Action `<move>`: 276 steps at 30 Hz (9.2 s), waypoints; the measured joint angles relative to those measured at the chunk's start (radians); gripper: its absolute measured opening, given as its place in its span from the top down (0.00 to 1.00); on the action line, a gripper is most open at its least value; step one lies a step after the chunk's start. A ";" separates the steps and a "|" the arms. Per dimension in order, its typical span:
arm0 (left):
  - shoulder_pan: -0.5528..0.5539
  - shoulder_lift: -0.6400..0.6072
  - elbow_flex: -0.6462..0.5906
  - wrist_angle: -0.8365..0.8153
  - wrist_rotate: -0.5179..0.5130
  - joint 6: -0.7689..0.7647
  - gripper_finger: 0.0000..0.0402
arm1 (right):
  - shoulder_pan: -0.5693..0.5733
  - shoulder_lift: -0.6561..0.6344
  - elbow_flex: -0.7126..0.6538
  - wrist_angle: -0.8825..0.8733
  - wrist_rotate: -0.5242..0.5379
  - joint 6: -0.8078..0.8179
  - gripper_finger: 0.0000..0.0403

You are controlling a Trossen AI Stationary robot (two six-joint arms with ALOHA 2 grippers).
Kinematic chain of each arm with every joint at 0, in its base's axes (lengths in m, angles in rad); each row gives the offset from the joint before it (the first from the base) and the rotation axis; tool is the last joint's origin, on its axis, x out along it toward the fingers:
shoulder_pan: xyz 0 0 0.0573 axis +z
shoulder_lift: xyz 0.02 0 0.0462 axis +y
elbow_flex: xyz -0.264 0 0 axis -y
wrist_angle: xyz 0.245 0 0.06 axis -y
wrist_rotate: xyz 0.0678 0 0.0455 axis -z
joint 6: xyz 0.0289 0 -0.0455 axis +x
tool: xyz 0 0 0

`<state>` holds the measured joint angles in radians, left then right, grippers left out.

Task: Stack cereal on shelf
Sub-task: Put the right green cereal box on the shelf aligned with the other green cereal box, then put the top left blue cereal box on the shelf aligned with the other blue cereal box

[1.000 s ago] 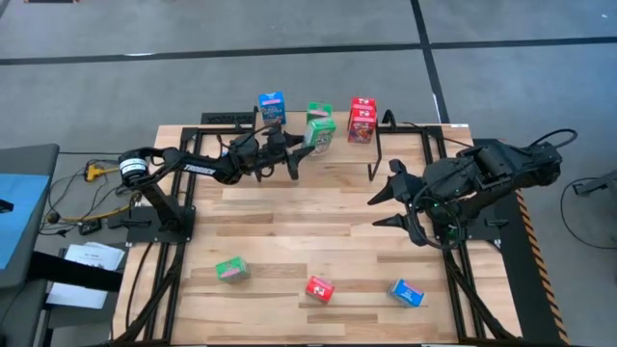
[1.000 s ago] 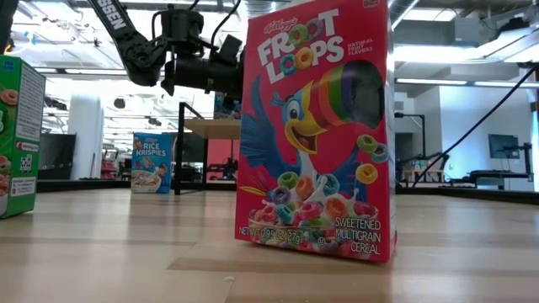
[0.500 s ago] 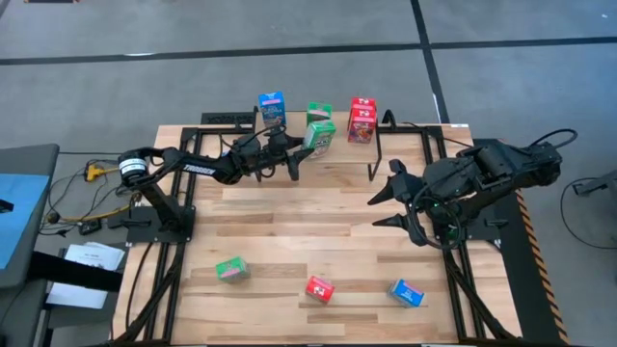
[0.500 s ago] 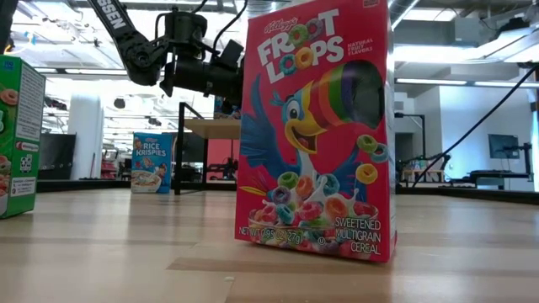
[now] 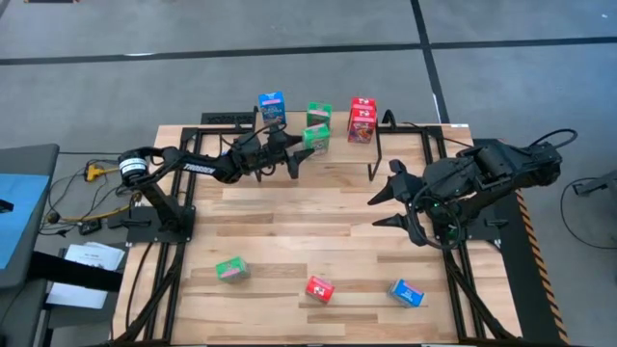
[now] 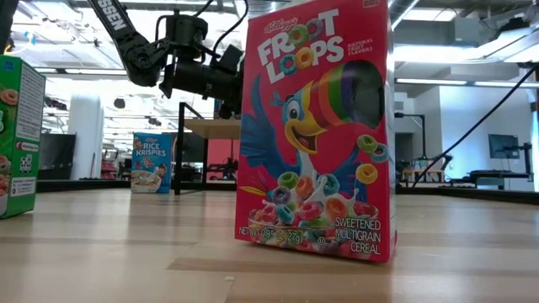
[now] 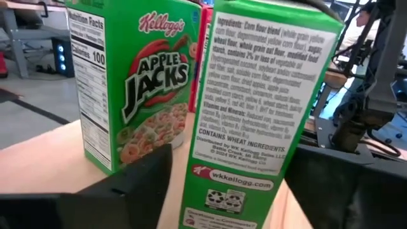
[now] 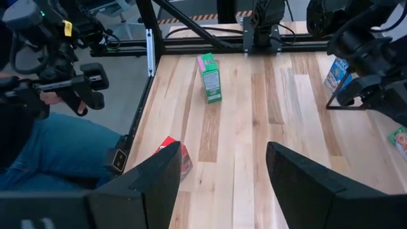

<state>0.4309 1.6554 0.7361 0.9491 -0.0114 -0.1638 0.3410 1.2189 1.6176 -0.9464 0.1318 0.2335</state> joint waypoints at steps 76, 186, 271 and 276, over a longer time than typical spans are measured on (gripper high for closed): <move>-0.062 -0.323 -0.001 -0.551 -0.243 0.123 0.18 | 0.000 0.000 0.000 -0.005 -0.001 0.004 0.37; 0.338 -0.343 0.373 -1.975 -0.127 0.486 0.18 | 0.058 0.047 -0.056 -0.070 -0.004 0.048 0.37; 0.276 -0.361 0.572 -2.271 -0.142 0.518 0.62 | 0.058 0.047 -0.055 -0.070 -0.004 0.083 0.37; 0.275 -0.424 0.630 -2.299 -0.152 0.510 0.62 | 0.058 0.046 -0.055 -0.070 -0.004 0.083 0.37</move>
<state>0.7059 1.2318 1.3660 -1.3501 -0.1631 0.3464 0.3991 1.2652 1.5627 -1.0164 0.1280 0.3161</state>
